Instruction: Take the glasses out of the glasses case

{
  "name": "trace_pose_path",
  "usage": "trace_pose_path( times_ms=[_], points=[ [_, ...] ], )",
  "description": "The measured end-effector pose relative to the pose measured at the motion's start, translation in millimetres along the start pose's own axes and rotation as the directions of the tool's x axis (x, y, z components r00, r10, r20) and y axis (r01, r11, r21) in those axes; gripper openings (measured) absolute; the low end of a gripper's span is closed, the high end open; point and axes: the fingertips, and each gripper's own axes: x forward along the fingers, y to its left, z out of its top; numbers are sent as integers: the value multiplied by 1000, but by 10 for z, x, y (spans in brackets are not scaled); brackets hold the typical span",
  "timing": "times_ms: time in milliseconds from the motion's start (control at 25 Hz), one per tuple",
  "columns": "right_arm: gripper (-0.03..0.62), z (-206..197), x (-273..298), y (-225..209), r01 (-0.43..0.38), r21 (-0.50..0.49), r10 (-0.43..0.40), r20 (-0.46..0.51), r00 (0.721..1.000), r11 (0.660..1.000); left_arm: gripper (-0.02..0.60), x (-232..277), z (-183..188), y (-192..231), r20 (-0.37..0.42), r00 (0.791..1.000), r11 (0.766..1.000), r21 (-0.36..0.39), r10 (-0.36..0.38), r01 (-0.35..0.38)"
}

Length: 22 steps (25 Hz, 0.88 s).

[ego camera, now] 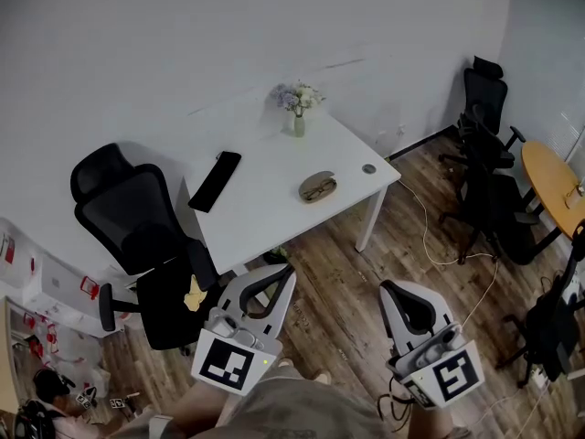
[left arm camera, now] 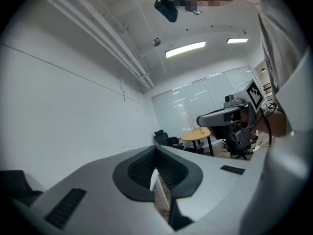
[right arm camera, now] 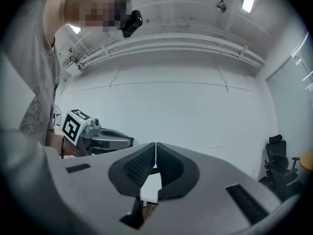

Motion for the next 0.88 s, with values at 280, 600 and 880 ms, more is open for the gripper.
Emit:
trace_pose_path(
  times_ms=[280, 600, 880],
  points=[
    [184, -68, -101, -243, 77, 17, -77, 12, 997, 997, 15, 59, -71, -91, -21, 1000, 1000, 4, 15, -15],
    [184, -447, 184, -550, 98, 15, -97, -82, 992, 995, 15, 316, -288, 128, -35, 999, 999, -26, 37, -38],
    [184, -770, 658, -862, 62, -3, -62, -175, 983, 998, 15, 786, -579, 468, -57, 998, 998, -48, 36, -39]
  ],
)
